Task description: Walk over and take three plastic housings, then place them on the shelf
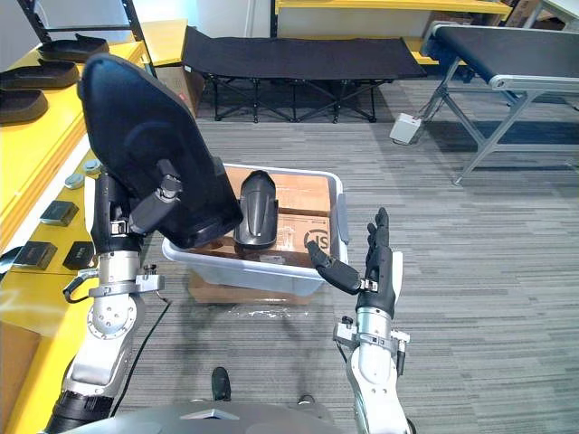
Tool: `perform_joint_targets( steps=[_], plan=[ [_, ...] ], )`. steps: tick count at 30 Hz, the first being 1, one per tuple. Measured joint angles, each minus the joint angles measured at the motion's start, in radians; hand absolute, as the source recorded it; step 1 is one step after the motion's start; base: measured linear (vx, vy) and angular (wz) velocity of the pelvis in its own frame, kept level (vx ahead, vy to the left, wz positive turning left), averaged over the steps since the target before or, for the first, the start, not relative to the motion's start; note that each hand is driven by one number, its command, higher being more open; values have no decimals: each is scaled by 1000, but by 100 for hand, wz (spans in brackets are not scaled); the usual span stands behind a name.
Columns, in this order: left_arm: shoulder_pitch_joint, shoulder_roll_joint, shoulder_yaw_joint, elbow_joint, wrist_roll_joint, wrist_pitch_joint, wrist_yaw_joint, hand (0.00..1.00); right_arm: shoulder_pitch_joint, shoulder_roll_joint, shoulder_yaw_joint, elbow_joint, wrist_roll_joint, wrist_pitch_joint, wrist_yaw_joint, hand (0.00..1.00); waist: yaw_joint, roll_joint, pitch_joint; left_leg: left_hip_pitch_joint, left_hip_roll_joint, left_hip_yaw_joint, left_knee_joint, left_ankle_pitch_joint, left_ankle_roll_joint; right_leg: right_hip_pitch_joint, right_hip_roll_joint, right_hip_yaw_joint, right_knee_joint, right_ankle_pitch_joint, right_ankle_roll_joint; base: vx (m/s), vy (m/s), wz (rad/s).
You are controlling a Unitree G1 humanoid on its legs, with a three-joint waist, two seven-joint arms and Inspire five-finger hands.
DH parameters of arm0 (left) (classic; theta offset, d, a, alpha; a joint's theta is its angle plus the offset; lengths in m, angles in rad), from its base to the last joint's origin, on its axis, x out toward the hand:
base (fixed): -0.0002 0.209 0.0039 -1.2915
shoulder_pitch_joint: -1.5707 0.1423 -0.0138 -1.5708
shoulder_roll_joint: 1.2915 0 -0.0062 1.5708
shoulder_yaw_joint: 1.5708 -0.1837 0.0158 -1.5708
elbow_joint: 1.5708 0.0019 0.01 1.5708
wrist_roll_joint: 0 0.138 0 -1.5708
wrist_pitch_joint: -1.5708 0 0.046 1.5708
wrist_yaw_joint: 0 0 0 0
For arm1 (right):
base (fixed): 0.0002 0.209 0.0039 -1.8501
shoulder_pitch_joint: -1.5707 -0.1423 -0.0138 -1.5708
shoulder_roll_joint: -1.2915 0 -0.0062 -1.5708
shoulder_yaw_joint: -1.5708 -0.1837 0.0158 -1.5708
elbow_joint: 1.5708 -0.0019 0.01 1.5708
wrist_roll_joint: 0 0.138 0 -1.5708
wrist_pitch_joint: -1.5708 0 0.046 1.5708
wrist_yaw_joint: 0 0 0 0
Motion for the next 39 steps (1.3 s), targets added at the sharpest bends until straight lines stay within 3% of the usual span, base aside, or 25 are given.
perform_joint_targets(
  steps=[5, 15, 22, 25, 27, 29, 32, 36, 39],
  plan=[
    [114, 10, 45, -24, 4, -22, -27, 0, 14, -3, -10, 0, 12, 17, 23, 100, 7, 2, -1, 0, 1, -6, 0, -3, -4, 3, -2, -9, 0, -8, -2, -1, 2, 5],
    [187, 10, 105, -103, -35, -45, -36, 0, 1, 3, -16, 0, 167, 16, 86, 100, 46, -1, -3, -5, -5, -23, 0, -3, -4, 6, -5, -21, -3, -8, -2, 7, 2, 4],
    [239, -70, 180, -174, -129, -45, -45, 0, -108, 6, 56, 26, 206, 16, 149, 100, 101, -14, -5, -12, -20, -111, 1, 12, -3, 50, -1, -112, -3, -14, 4, 35, -11, 36],
    [269, -94, 217, -184, -203, -49, -70, 0, -136, 6, 84, 50, 201, 16, 186, 100, 137, -21, -5, -37, -33, -172, 0, 19, -12, 83, 3, -208, 11, -36, 9, 5, -26, 93],
    [267, -98, 229, -179, -259, -61, -123, 0, -135, 4, 68, 54, 186, 18, 180, 100, 129, -29, -2, -65, -28, -60, 6, -33, 1, 112, -1, -334, 11, -39, 12, -37, 27, 174],
    [262, -98, 225, -177, -307, -97, -199, 0, -134, -7, -1, 55, 188, 17, 163, 100, 122, -24, 16, -102, 14, 118, 59, -54, 0, 145, -17, -446, 35, -56, 29, -8, 129, 199],
    [270, -96, 248, -177, -357, -129, -207, 0, -172, -38, -36, 78, 189, 13, 175, 100, 144, -17, 22, -86, -16, 145, 51, -13, -1, 154, -65, -448, 112, -129, 48, 0, 147, 82],
    [277, -95, 302, -180, -368, -154, -211, 0, -223, -34, -2, 82, 189, -16, 220, 100, 164, -13, 25, -45, -44, 178, 6, -12, 0, 146, -109, -410, 139, -141, 52, -33, 117, -18],
    [276, -93, 297, -183, -370, -155, -291, 0, -225, -28, 4, 81, 187, -31, 225, 100, 161, -8, 28, -55, -68, 171, 6, -10, 2, 116, -137, -390, 185, -149, 43, -5, 106, -1]
  ],
)
